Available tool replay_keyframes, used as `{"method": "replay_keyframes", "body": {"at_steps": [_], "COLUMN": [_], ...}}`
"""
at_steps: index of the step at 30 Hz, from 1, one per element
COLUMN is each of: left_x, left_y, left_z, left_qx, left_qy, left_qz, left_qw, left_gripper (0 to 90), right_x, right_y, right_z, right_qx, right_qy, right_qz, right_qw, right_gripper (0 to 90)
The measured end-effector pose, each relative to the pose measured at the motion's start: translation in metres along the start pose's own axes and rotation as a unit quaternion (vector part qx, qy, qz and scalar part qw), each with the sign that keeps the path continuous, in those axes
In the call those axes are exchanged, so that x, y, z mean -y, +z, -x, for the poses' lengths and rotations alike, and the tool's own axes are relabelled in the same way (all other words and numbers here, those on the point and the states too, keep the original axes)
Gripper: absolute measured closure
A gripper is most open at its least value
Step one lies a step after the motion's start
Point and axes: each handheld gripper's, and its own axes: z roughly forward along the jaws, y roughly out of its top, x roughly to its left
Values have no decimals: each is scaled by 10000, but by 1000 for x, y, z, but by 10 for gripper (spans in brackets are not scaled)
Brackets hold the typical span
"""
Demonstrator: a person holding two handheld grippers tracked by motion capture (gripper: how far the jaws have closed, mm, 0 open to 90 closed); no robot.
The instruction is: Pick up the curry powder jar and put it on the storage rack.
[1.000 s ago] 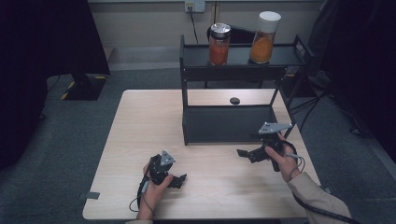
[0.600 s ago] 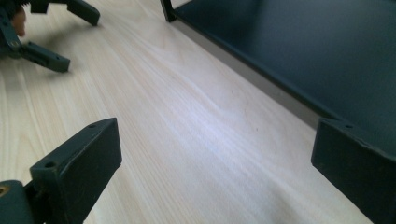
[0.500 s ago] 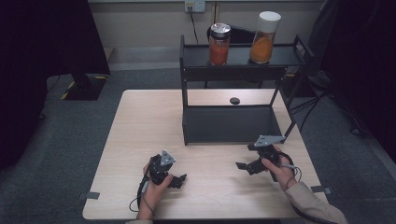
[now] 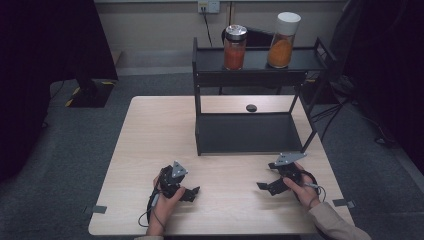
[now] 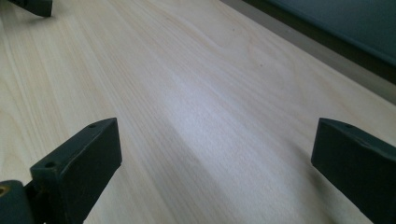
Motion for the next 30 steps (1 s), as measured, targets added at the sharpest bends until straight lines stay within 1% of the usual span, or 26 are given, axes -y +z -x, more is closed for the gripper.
{"method": "replay_keyframes", "body": {"at_steps": [2,5,7,10,16,19,21,22,30], "left_x": [0,0,0,0,0,0,0,0,-1], "left_y": [0,0,0,0,0,0,0,0,0], "left_z": [0,0,0,0,0,0,0,0,-1], "left_qx": [0,0,-1,0,0,0,0,0,8], "left_qy": [1,0,1,0,0,1,1,1,14], "left_qz": [-1,0,-1,-1,-1,-2,-2,-3,-17], "left_qw": [10000,10000,10000,10000,10000,10000,10000,10000,10000], "left_gripper": [0,0,0,0,0,0,0,0,0], "right_x": [3,4,7,7,10,10,9,9,9], "right_y": [-1,-3,-5,-7,-12,-14,-14,-14,-14], "right_z": [0,0,0,-1,-4,-6,-10,-12,-12], "right_qx": [15,52,66,94,201,258,339,368,362], "right_qy": [14,-54,-46,-64,-184,-305,-478,-515,-511], "right_qz": [-25,-122,-84,-135,-214,-274,-359,-373,-372], "right_qw": [10000,9999,9999,9998,9994,9988,9976,9973,9973], "right_gripper": [7,10,10,10,8,3,0,0,0]}}
